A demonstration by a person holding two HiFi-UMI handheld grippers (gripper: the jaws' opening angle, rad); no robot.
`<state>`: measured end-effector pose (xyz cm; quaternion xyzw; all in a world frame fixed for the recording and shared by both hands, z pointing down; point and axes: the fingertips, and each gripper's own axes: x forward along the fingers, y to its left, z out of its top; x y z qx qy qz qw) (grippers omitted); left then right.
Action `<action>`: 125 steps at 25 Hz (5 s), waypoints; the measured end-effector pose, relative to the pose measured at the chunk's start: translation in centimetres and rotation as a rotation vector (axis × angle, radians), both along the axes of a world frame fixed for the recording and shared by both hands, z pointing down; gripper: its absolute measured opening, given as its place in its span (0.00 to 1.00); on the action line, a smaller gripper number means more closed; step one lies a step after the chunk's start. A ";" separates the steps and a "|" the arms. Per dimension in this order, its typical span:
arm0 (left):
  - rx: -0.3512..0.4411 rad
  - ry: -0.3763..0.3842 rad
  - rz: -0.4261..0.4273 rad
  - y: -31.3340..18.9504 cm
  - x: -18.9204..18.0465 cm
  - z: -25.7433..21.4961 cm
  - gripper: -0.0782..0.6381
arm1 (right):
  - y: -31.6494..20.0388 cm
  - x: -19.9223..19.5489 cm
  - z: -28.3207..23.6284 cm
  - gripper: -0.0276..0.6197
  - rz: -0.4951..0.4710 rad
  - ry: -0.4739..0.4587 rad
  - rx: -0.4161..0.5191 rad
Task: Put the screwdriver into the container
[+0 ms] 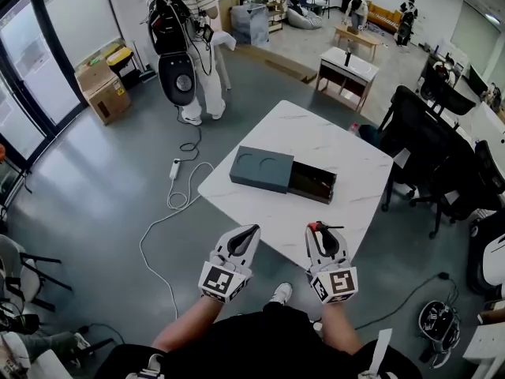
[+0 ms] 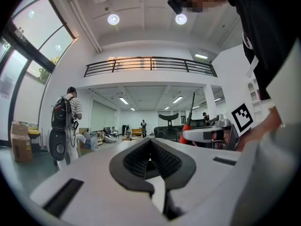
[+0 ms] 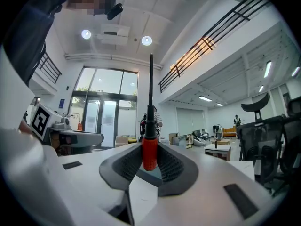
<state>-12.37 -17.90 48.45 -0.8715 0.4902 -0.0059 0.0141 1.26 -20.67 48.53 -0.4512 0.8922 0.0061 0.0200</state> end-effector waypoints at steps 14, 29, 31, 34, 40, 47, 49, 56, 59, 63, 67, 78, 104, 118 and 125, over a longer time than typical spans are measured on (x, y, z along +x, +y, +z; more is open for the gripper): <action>-0.039 -0.018 -0.053 -8.7 4.0 1.3 0.12 | -8.1 4.5 3.0 0.21 -0.053 0.110 -0.026; -0.054 -0.007 0.074 -16.3 6.4 1.7 0.12 | -14.9 5.0 7.2 0.22 0.006 0.189 -0.153; -0.055 -0.005 0.091 -17.6 6.1 2.0 0.12 | -16.1 4.9 7.8 0.22 0.023 0.219 -0.165; -0.063 -0.001 0.110 -19.5 5.5 2.9 0.12 | -17.9 5.2 9.3 0.21 0.054 0.271 -0.191; -0.083 0.021 0.136 -21.9 4.2 3.8 0.12 | -21.0 5.1 13.1 0.21 0.062 0.449 -0.236; -0.096 0.041 0.149 -23.5 3.3 3.9 0.12 | -23.2 5.5 18.7 0.21 0.060 0.754 -0.319; -0.104 0.040 0.151 -23.7 3.0 4.4 0.12 | -24.0 6.1 20.4 0.21 0.065 0.829 -0.359; -0.126 0.039 0.135 -24.9 0.8 5.8 0.12 | -25.7 6.2 25.1 0.21 -0.051 1.074 -0.466; -0.144 0.054 0.122 -25.4 0.1 6.3 0.12 | -26.3 6.8 26.8 0.21 -0.113 1.225 -0.510; -0.165 0.057 0.109 -25.6 -0.9 7.3 0.12 | -26.7 7.7 29.1 0.21 -0.184 1.412 -0.553; -0.165 0.060 0.110 -26.0 -1.3 7.4 0.12 | -27.1 7.2 30.5 0.22 -0.232 1.477 -0.591; -0.183 0.067 0.128 -26.6 -0.9 7.9 0.12 | -27.1 6.9 32.5 0.22 -0.348 1.581 -0.663; -0.127 0.052 0.200 -22.8 2.5 4.6 0.12 | -21.4 3.6 2.5 0.08 0.254 0.207 -0.093; -0.071 0.054 0.245 -20.9 6.0 1.2 0.12 | -16.2 5.2 0.1 0.08 0.302 0.053 -0.018; -0.061 0.058 0.253 -20.4 6.5 0.6 0.12 | -15.6 5.9 -0.3 0.08 0.315 0.073 -0.024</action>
